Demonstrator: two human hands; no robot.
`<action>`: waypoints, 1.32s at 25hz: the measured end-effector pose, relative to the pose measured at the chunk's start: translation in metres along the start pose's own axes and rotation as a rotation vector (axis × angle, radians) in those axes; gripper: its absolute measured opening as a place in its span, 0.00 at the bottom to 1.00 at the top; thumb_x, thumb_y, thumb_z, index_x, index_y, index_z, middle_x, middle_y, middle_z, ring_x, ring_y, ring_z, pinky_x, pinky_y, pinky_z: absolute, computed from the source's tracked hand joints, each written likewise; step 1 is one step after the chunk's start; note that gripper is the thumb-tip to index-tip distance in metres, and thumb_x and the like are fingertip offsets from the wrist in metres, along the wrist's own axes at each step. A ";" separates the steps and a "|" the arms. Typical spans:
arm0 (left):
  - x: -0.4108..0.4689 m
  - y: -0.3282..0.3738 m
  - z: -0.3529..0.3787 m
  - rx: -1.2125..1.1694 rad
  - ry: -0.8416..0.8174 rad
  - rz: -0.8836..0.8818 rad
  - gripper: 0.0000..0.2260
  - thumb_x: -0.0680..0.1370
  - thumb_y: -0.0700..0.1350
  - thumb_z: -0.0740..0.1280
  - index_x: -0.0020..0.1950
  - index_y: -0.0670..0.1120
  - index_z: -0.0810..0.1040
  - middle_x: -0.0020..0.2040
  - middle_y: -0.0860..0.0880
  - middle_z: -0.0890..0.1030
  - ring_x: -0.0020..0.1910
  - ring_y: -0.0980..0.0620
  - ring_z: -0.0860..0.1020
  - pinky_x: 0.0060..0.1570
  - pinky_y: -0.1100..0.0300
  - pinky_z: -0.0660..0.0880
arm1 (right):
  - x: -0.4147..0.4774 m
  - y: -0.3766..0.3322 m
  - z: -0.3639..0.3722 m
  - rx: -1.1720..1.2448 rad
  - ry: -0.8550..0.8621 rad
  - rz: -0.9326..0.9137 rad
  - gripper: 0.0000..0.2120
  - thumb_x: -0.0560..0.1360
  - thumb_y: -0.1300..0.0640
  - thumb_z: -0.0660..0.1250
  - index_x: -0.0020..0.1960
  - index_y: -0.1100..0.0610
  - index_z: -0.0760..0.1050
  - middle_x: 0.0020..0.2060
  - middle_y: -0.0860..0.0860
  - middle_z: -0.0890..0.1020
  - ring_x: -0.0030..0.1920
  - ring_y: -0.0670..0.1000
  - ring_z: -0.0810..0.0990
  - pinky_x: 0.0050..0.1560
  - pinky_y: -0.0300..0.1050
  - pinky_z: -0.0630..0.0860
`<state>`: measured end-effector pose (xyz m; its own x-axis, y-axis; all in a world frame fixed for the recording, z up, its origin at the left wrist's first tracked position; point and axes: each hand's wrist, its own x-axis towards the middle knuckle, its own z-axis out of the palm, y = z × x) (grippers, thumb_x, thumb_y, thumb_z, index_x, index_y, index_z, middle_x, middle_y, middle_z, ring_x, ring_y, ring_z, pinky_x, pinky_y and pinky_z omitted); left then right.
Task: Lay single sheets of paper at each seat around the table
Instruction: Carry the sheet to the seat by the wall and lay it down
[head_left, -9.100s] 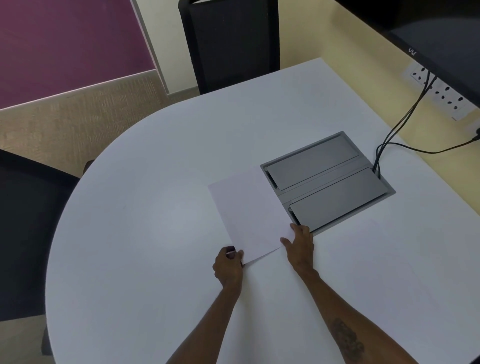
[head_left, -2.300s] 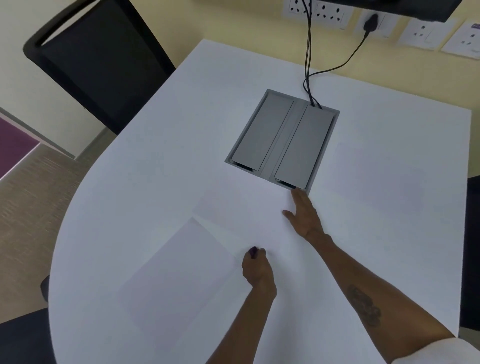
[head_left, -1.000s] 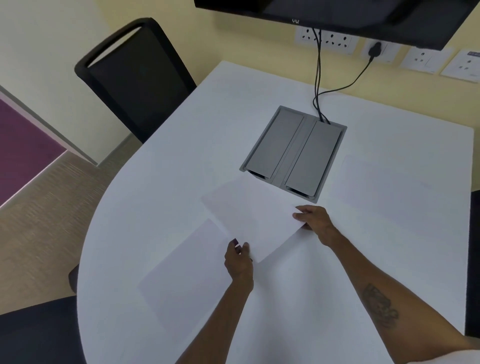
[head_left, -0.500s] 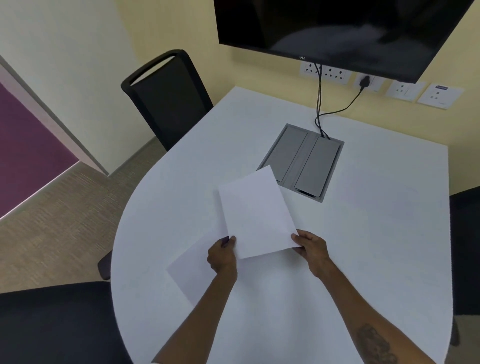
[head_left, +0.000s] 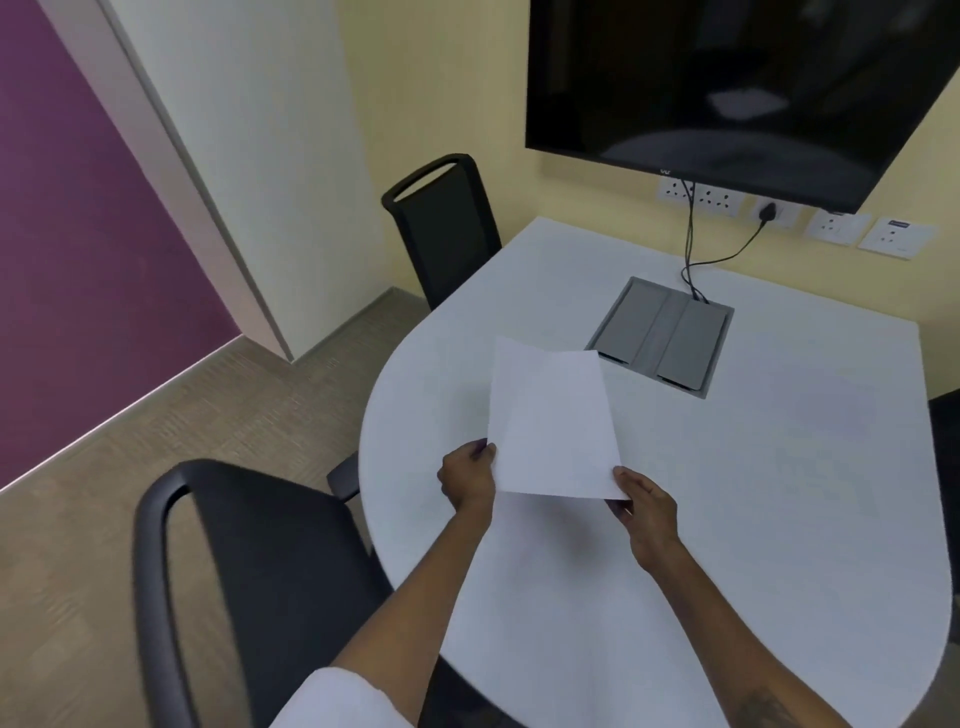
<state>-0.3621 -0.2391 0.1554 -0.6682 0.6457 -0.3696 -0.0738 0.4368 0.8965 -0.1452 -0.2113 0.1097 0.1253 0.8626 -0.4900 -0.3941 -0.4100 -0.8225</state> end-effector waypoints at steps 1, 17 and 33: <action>-0.003 0.001 -0.022 -0.005 -0.002 0.030 0.10 0.77 0.41 0.70 0.57 0.42 0.85 0.53 0.44 0.86 0.53 0.45 0.82 0.51 0.60 0.75 | -0.020 0.007 0.009 0.003 -0.021 -0.005 0.11 0.75 0.64 0.70 0.57 0.65 0.79 0.54 0.58 0.83 0.55 0.55 0.80 0.46 0.42 0.82; 0.061 0.023 -0.228 0.075 -0.024 0.154 0.11 0.76 0.43 0.72 0.56 0.42 0.84 0.49 0.46 0.86 0.49 0.48 0.83 0.53 0.54 0.81 | -0.155 0.075 0.143 -0.171 -0.276 0.003 0.14 0.74 0.66 0.70 0.59 0.62 0.80 0.54 0.58 0.86 0.56 0.61 0.84 0.64 0.58 0.76; 0.259 0.084 -0.278 0.201 -0.227 0.209 0.07 0.75 0.43 0.72 0.51 0.44 0.86 0.46 0.48 0.86 0.48 0.48 0.84 0.53 0.52 0.81 | -0.128 0.117 0.330 0.002 0.010 -0.079 0.09 0.72 0.63 0.74 0.53 0.61 0.83 0.52 0.59 0.86 0.53 0.58 0.83 0.66 0.56 0.75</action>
<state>-0.7469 -0.2094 0.2024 -0.4701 0.8469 -0.2485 0.2094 0.3805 0.9008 -0.5083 -0.2722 0.1718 0.1655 0.8893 -0.4263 -0.3840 -0.3400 -0.8585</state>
